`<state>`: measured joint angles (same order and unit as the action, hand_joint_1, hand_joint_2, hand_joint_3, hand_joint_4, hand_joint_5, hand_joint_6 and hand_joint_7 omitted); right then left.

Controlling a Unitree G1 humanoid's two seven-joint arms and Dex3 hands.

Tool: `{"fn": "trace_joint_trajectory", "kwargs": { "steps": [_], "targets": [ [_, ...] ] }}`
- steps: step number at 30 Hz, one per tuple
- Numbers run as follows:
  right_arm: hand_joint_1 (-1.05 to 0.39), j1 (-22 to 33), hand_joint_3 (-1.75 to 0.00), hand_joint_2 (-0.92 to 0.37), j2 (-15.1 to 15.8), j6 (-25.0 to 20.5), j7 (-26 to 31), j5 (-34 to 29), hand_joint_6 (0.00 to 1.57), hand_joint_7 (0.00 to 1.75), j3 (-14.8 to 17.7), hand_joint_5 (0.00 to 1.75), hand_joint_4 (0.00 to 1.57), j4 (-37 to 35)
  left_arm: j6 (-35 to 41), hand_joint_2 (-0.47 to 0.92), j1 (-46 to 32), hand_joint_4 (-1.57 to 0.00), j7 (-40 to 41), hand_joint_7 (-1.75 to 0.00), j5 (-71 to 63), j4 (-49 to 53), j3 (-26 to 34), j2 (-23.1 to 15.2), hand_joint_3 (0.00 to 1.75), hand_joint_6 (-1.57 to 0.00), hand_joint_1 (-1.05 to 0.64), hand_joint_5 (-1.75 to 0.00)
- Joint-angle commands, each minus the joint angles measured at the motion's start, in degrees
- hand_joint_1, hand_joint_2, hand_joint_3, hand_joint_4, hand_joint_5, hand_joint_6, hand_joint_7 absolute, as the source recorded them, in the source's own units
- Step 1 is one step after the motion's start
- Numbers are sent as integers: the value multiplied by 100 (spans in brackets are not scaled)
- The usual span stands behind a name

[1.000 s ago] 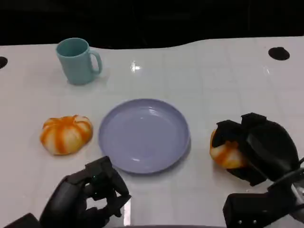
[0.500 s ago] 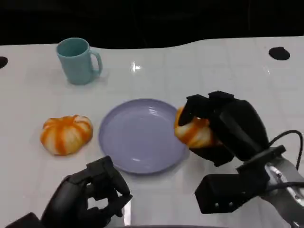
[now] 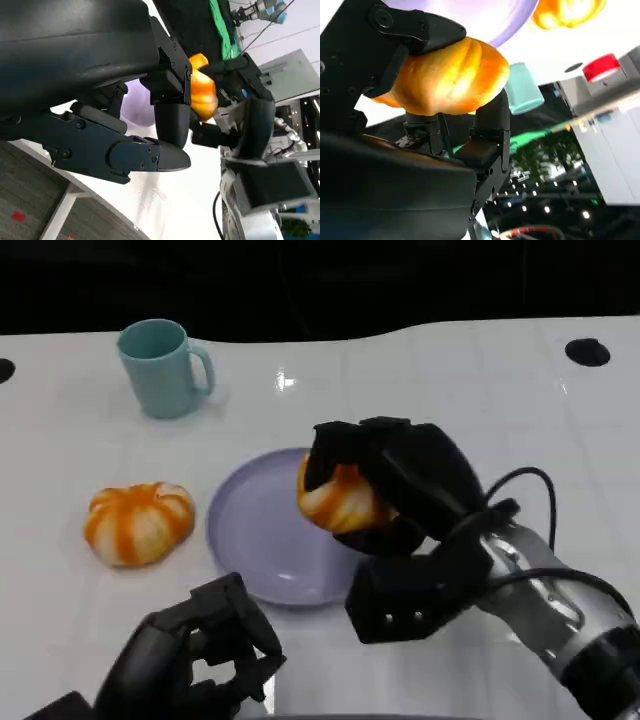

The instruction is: Grasp the bread from the table and place it into the plate.

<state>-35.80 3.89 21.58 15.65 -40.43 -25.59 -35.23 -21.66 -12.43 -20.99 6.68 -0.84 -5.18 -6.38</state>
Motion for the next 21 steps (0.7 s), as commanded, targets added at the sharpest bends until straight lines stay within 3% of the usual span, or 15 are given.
{"fn": "trace_joint_trajectory", "kwargs": {
  "steps": [1, 3, 5, 6, 7, 9, 10, 11, 13, 15, 17, 21],
  "targets": [
    [-15, -359, -128, -29, -149, -18, -76, 107, 71, 171, -54, 175, 96, -535, 0, 92, -80, -69, -3, -161, -5, -113, -18, -57, 34, -57, -51, -175],
    [-15, -484, -127, -30, -238, -39, -116, 172, 71, 170, -39, 175, 95, -777, -2, 92, -87, -69, 11, -160, -30, -133, -33, -53, 33, -58, -51, -175],
    [-14, -581, -122, -34, -336, -65, -225, 301, 74, 152, 7, 175, 92, -995, -2, 92, -99, -69, 41, -160, -78, -160, -47, -48, 34, -58, -52, -175],
    [-14, -613, -116, -37, -384, -111, -343, 399, 77, 130, 39, 175, 87, -1068, 15, 92, -109, -69, 51, -159, -87, -185, -53, -43, 34, -58, -53, -175],
    [-17, -647, -95, -47, -409, -155, -477, 480, 80, 93, 49, 160, 79, -1122, 28, 92, -116, -69, 58, -159, -97, -206, -57, -37, 34, -58, -53, -175],
    [-21, -716, -67, -61, -387, -233, -784, 543, 84, 56, -6, 143, 71, -1165, 46, 92, -122, -68, 69, -159, -116, -239, -64, -31, 34, -58, -54, -175],
    [-26, -748, -55, -68, -355, -259, -917, 530, 76, 39, -54, 117, 53, -1173, 54, 92, -119, -68, 76, -159, -129, -249, -66, -29, 34, -58, -54, -175],
    [-29, -771, -39, -78, -323, -267, -999, 492, 72, 24, -104, 84, 47, -1176, 61, 92, -119, -68, 87, -158, -147, -261, -68, -31, 34, -58, -54, -175],
    [-37, -783, -21, -88, -267, -308, -1132, 397, 59, 7, -213, 49, 33, -1158, 35, 92, -114, -68, 72, -158, -150, -243, -71, -36, 33, -59, -55, -175],
    [-45, -774, -17, -91, -215, -410, -1261, 290, 47, 2, -320, 38, 23, -1089, 26, 92, -135, -69, 58, -158, -141, -257, -81, -39, 33, -59, -55, -175],
    [-55, -744, -21, -92, -159, -521, -1418, 239, 34, 1, -388, 46, 6, -964, 25, 92, -173, -69, 61, -157, -140, -307, -96, -40, 33, -60, -52, -175],
    [-63, -596, -27, -92, -28, -680, -1829, 328, 23, 0, -363, 40, 0, -557, 42, 92, -246, -70, 93, -156, -140, -385, -92, -37, 33, -60, -50, -175]
  ]
}}
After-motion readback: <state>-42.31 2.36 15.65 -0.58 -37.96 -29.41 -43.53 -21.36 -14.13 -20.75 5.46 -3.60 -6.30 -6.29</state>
